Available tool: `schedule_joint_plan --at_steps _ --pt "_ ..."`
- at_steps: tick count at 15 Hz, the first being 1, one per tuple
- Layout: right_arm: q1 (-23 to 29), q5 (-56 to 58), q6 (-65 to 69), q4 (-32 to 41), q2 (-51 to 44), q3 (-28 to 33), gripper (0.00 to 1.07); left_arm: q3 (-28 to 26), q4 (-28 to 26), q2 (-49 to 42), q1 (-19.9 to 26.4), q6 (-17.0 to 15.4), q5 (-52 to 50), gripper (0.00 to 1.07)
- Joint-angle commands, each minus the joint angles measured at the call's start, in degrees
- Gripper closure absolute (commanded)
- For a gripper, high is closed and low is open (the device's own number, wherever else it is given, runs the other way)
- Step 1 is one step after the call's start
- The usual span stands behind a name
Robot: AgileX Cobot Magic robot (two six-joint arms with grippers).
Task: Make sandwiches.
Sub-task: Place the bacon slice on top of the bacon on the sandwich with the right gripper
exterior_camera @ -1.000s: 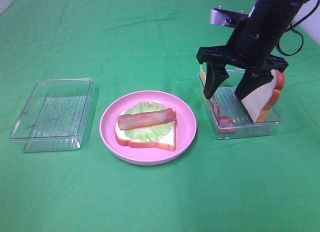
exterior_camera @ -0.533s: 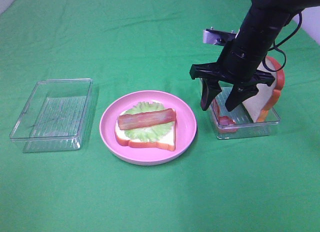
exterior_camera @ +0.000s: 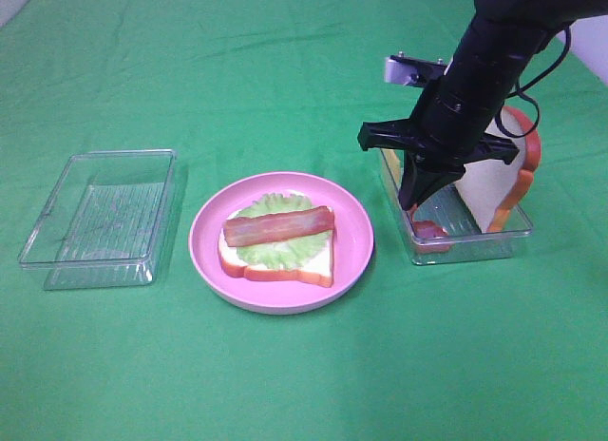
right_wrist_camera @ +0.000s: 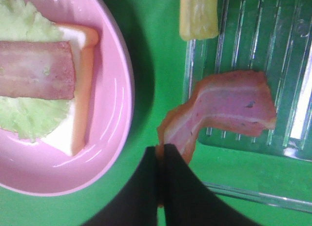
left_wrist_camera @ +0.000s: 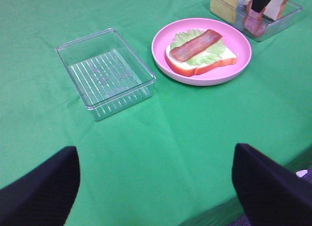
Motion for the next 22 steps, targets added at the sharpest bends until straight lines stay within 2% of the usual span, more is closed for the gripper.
schedule_joint_plan --at_steps 1,4,7,9,10,11,12,14,15,16,17,18,19,22 --pt "0.1 0.4 0.2 -0.5 -0.9 -0.5 1.07 0.2 0.0 -1.1 0.1 0.1 -0.7 0.26" --pt "0.1 2.8 0.2 -0.9 -4.1 -1.5 1.07 0.2 0.0 -1.1 0.1 0.1 -0.7 0.26" --pt "0.1 6.4 0.1 1.4 -11.3 -1.7 1.07 0.2 0.0 -1.1 0.1 0.1 -0.7 0.26" --pt "0.1 7.0 -2.3 7.1 -14.7 -1.7 1.07 0.2 0.0 -1.1 0.1 0.1 -0.7 0.26" --pt "0.1 7.1 -6.8 15.1 -16.0 -1.7 1.07 0.2 0.0 -1.1 0.1 0.1 -0.7 0.26" --pt "0.2 7.2 -13.3 25.2 -15.8 -1.5 1.07 0.2 0.0 -1.1 0.1 0.1 -0.7 0.26" --pt "0.2 7.2 -13.3 25.2 -15.8 -1.5 1.07 0.2 0.0 -1.1 0.1 0.1 -0.7 0.26" --pt "4.5 5.4 -21.8 35.9 -13.5 -1.5 1.07 0.2 0.0 -1.1 0.1 0.1 -0.7 0.26" --pt "6.8 3.1 -22.3 37.6 -12.0 -1.5 1.07 0.2 0.0 -1.1 0.1 0.1 -0.7 0.26" --pt "6.8 3.1 -22.3 37.6 -12.0 -1.5 1.07 0.2 0.0 -1.1 0.1 0.1 -0.7 0.26" --pt "11.3 -3.5 -22.3 39.4 -8.1 -1.5 1.07 0.2 0.0 -1.1 0.1 0.1 -0.7 0.26" --pt "12.5 -6.9 -22.3 40.3 -5.7 -1.5 1.07 0.2 0.0 -1.1 0.1 0.1 -0.7 0.26" --pt "13.4 -11.9 -22.3 41.5 -2.2 -1.5 1.07 0.2 0.0 -1.1 0.1 0.1 -0.7 0.26" --pt "12.5 -12.4 -20.3 41.1 1.2 -1.5 1.07 0.2 0.0 -1.1 0.1 0.1 -0.7 0.26"
